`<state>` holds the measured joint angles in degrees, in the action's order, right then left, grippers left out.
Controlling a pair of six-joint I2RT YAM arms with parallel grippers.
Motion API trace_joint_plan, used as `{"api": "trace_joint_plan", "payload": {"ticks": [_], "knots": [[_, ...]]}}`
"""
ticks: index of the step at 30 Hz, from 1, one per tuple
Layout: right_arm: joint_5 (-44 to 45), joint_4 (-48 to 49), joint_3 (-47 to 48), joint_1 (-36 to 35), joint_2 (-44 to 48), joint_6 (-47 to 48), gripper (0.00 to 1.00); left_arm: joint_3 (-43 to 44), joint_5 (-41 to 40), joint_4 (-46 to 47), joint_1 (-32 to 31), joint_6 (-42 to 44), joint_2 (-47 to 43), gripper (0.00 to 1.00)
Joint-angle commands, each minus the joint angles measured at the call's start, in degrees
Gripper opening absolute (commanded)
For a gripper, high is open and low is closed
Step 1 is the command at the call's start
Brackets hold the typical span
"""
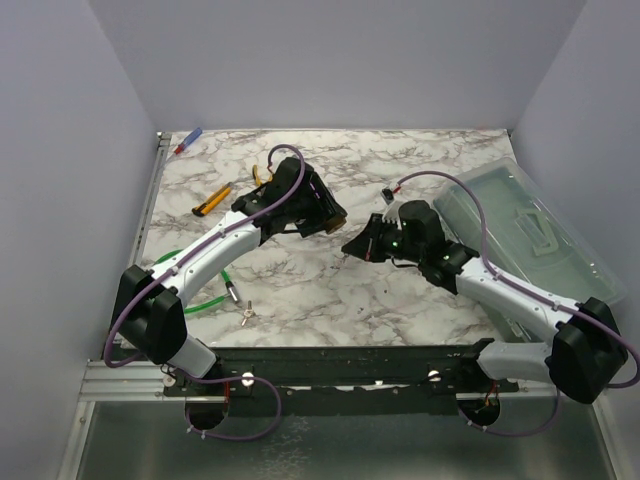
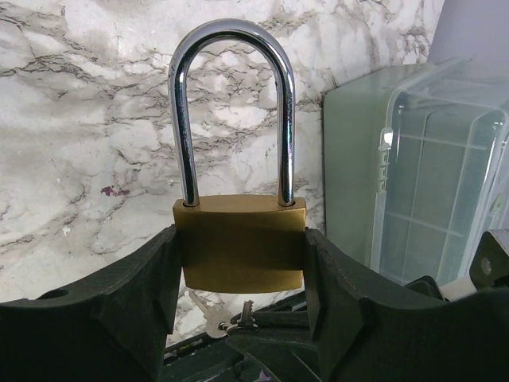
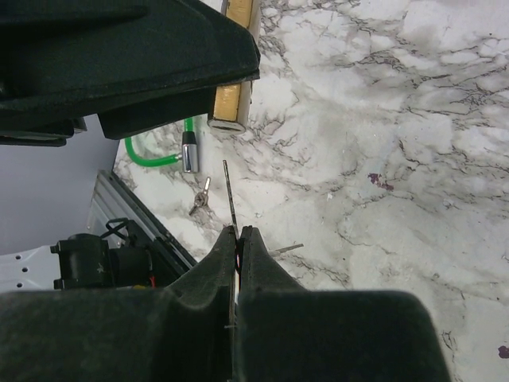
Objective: Unlock with the key
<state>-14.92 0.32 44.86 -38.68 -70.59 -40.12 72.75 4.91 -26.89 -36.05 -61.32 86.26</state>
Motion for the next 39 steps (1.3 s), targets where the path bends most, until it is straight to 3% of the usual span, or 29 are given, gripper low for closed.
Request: {"api": "trace_joint_plan", "payload": {"ticks": [1, 39], "knots": [[-1.1, 1.6, 2.3, -0.2, -0.8, 1.3, 0.0, 0.2, 1.3, 4.1, 0.1, -1.8, -3.0, 0.0], [1.9, 1.6, 4.4, -0.2, -3.5, 2.5, 0.0, -0.9, 2.4, 5.1, 0.1, -2.5, -3.3, 0.0]]}}
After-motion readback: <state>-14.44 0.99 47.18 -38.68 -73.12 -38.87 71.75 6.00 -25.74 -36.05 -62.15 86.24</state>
